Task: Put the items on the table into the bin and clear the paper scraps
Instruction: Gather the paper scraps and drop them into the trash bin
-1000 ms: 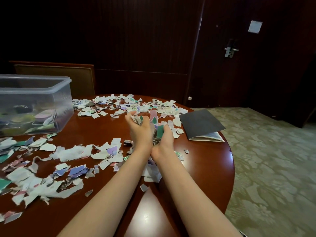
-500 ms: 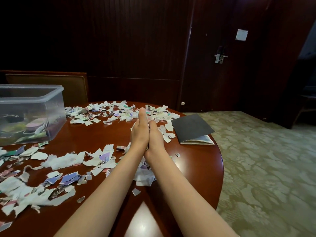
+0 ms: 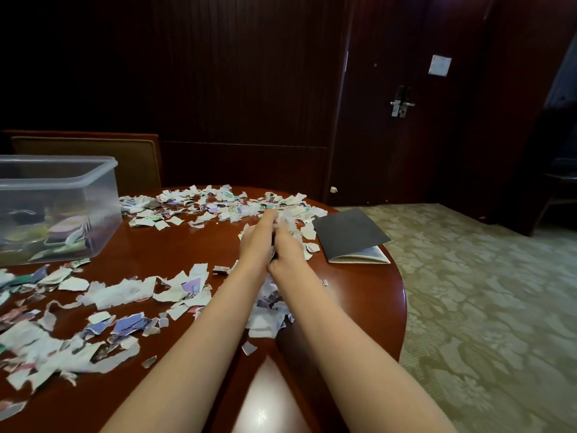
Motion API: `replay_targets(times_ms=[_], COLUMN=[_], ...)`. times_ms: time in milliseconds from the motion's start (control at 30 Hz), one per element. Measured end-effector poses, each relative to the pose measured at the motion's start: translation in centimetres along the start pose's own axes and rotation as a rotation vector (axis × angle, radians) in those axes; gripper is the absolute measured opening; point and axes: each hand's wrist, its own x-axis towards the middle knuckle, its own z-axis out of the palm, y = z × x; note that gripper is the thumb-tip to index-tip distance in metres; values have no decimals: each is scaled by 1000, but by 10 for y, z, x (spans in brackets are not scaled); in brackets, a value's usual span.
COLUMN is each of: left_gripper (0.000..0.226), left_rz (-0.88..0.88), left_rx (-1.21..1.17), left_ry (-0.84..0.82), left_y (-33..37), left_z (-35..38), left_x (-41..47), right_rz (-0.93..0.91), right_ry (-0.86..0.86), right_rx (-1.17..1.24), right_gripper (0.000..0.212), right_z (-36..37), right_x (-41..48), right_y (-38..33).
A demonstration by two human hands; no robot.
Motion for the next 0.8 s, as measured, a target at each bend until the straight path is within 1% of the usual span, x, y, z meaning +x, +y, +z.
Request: replay_targets(times_ms=[33,67,100,167,200,233,333,433,500,567,600,667,733,800], left_gripper=[32,32,35,41,41,40,37,36,38,40,42,42,42,47], left_rz=[-12,-31,-56,-99,-114,-119,-125,-122,-119,-127,-133,-145,-197,-286], left_rx=[-54,-78,-120,-217,-257,-294,-379,-435,-465,-524,-572,-660,-732,-715], left_ry=[3,-2,-1,-9,-5,9,27,41,39,28,21,5,-42,-93], left_y=[-1,-3,-3,-3,-3,-5,-2,-2,-4,-6,-5,-4,-2,-4], left_z=[-1,-2,-3,-4,-3,-3,-1,1,2,3,4,4,5,8], left_x=[4,8,5,-2,-4,-6,-12,-9,-6,-7,-9,-9,-11,-10], right_rz=[18,21,3,-25,-31,-18,-8,-25,-50,-63,-65,-40,-4,10], right_ry=[-1,6,1,-21,-16,-18,-12,-12,-21,-44,-57,-75,-106,-139], right_rx=[83,132,126,92,78,64,27,-16,-46,12,42,75,154,200], right_gripper=[10,8,8,24,30,29,15,24,21,8,6,13,19,15], right_z=[1,1,0,1,2,3,6,3,0,-2,-2,-1,2,6], right_x=[-1,2,2,4,5,6,0,-7,-11,-14,-15,-12,-8,-6], right_y=[-3,-6,-11,-18,-21,-21,-19,-13,-13,-16,-17,-19,-24,-34])
